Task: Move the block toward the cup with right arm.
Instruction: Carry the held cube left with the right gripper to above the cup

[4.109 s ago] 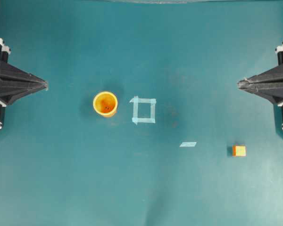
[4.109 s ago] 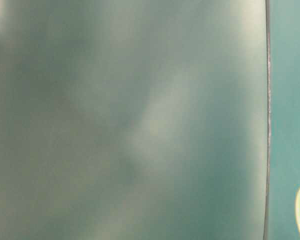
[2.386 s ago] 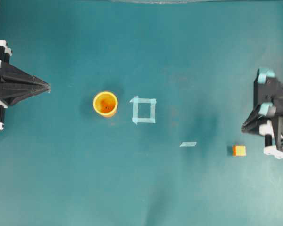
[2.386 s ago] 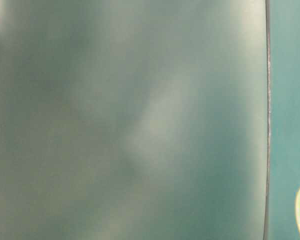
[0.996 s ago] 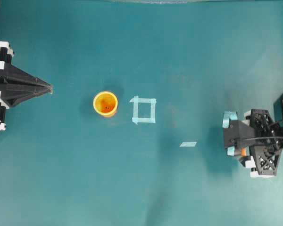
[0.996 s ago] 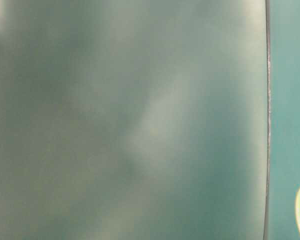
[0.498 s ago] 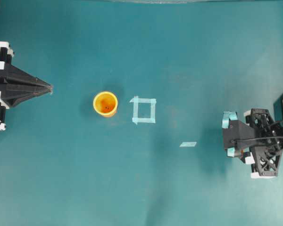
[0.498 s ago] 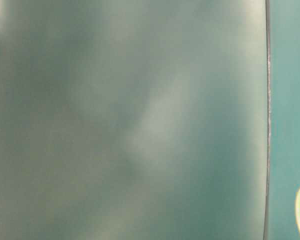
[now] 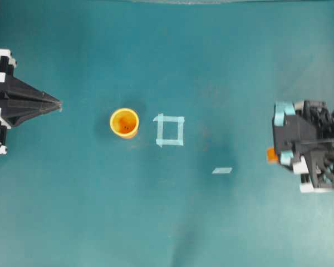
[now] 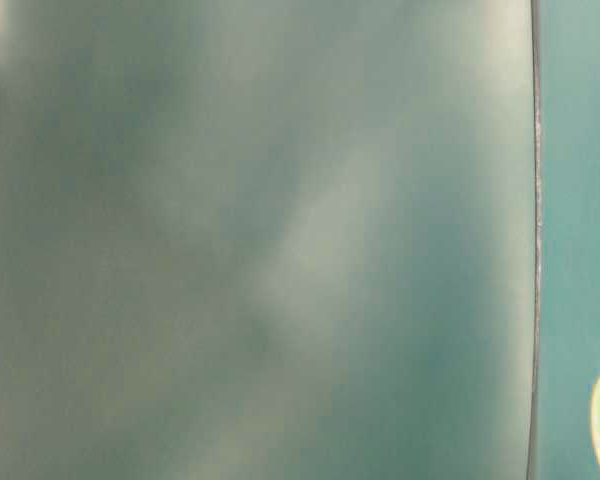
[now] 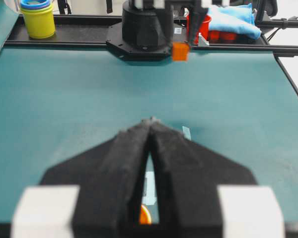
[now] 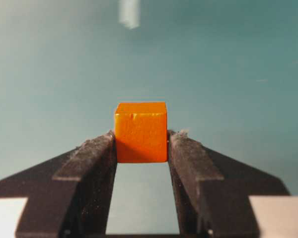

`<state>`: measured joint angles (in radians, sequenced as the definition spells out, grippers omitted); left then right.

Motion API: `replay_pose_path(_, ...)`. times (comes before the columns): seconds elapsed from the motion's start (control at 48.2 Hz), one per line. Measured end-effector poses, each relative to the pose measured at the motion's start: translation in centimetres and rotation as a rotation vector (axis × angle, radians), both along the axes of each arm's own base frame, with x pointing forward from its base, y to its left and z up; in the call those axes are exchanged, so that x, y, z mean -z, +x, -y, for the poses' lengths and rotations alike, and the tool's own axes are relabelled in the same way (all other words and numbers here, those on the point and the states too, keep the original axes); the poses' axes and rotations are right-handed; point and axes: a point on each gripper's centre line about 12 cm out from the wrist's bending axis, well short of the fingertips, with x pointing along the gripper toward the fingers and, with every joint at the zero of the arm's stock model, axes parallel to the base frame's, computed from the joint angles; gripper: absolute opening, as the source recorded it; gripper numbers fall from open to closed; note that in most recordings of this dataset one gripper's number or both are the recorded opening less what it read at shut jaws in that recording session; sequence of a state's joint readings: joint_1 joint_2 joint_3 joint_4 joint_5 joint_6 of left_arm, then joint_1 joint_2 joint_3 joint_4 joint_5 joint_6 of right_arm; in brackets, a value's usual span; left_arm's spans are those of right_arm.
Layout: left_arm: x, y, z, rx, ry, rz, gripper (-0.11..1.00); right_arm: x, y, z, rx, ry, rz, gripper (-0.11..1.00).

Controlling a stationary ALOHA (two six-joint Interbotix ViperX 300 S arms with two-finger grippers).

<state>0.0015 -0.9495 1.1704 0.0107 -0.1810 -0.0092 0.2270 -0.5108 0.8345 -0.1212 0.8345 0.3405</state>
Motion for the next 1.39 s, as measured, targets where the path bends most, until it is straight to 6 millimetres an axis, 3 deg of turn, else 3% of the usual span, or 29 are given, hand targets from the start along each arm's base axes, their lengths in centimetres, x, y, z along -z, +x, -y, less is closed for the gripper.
replay_pose_path(0.228,0.0,0.0,0.0,0.000,0.000,0.002,0.04,-2.3,2.2,4.1,0.155,-0.024,0.059,0.39)
replay_pose_path(0.415,-0.1,0.0,0.0,0.000,-0.001,0.005,0.04,-3.4,4.7,6.2,0.228,-0.031,0.073,0.39)
replay_pose_path(1.038,-0.2,-0.1,0.0,0.000,-0.005,0.006,0.04,-4.3,16.9,8.9,0.225,-0.063,0.087,0.39)
replay_pose_path(1.39,-0.2,-0.1,0.0,0.000,-0.005,0.006,0.04,-5.9,21.3,9.2,0.222,-0.060,0.173,0.39)
